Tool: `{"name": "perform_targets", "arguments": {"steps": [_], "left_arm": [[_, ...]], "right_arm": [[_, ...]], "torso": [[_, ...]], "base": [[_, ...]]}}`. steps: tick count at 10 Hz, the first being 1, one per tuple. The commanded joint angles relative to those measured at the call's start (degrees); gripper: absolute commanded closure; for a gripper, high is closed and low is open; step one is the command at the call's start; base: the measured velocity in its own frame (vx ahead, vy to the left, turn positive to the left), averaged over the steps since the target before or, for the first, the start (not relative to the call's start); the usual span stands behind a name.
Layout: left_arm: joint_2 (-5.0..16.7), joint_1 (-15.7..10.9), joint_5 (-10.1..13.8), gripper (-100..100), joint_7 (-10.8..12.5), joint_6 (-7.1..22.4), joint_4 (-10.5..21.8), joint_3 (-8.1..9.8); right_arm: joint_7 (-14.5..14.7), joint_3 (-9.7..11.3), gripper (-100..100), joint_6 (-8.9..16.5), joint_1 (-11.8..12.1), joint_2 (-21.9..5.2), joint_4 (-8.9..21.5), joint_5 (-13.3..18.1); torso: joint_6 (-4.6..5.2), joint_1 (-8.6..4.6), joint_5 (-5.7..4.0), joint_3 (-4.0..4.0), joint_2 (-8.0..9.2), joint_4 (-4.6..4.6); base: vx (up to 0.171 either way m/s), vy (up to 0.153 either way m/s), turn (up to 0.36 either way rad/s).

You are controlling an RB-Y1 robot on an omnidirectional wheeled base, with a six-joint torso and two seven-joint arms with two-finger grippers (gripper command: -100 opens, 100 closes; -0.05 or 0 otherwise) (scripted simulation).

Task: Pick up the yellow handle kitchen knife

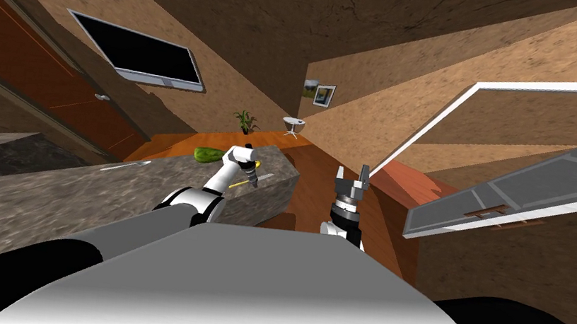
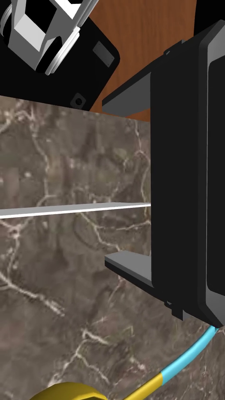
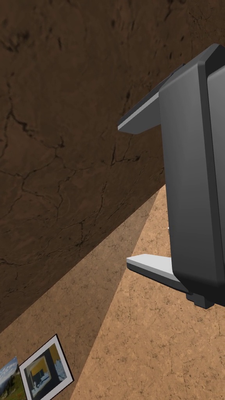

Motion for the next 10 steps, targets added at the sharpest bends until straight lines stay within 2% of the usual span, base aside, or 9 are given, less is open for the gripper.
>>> {"name": "perform_targets", "arguments": {"steps": [1,3,4,5,9,10], "left_arm": [[-0.2,0.6,-0.4,-100,-0.6,-1.7,1.2,0.04],[-0.5,1.3,-0.7,-100,-1.3,-3.4,2.4,0.07],[-0.4,1.0,-0.6,-100,-1.1,-2.8,2.3,0.09],[-0.4,1.0,-0.6,100,-1.2,-3.1,2.4,0.08],[-0.2,0.7,-0.6,100,-1.3,-3.1,2.2,0.14],[-0.3,0.7,-0.6,0,-1.3,-3.1,2.2,0.15]], "right_arm": [[0.0,0.0,0,0.0,0.0,0.0,0.0,0.0],[0.0,0.0,0,0.0,0.0,0.0,0.0,0.0],[0.0,0.0,0,0.0,0.0,0.0,0.0,0.0],[0.0,0.0,0,0.0,0.0,0.0,0.0,0.0],[0.0,0.0,0,0.0,0.0,0.0,0.0,0.0],[0.0,0.0,0,0.0,0.0,0.0,0.0,0.0]], "torso": [[0.00,0.00,0.00,0.00,0.00,0.00],[0.00,-0.02,0.00,0.01,0.02,0.00],[0.00,-0.03,0.00,0.01,0.02,0.00],[0.00,-0.01,0.00,0.02,0.04,0.01],[0.02,0.01,0.13,-0.13,-0.02,-0.24],[0.02,0.03,0.14,-0.18,-0.09,-0.26]], "base": [[0.005,-0.008,0.007],[0.009,-0.015,-0.002],[0.004,-0.007,-0.001],[0.000,0.000,0.000],[0.000,0.000,0.000],[0.000,0.000,0.000]]}}
